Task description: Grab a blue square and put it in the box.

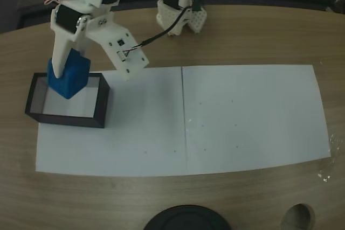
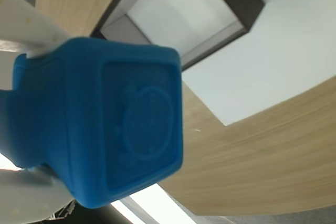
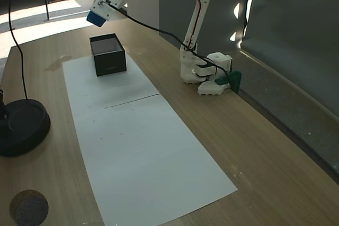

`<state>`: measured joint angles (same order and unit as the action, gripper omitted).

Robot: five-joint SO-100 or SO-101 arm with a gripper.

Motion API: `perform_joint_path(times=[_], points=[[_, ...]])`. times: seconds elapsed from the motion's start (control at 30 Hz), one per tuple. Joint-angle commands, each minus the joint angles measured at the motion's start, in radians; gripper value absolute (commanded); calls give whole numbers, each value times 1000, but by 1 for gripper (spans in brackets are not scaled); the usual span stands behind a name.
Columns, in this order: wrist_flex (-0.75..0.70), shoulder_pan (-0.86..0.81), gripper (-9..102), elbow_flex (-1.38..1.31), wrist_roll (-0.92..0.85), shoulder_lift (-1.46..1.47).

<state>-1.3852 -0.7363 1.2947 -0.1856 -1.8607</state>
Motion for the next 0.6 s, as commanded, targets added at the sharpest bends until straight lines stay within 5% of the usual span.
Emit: perform_joint_path(times=[0.0,0.57], points=[[25,-58,9,-57,-25,6],[120,-178,9,-67,-23,387]])
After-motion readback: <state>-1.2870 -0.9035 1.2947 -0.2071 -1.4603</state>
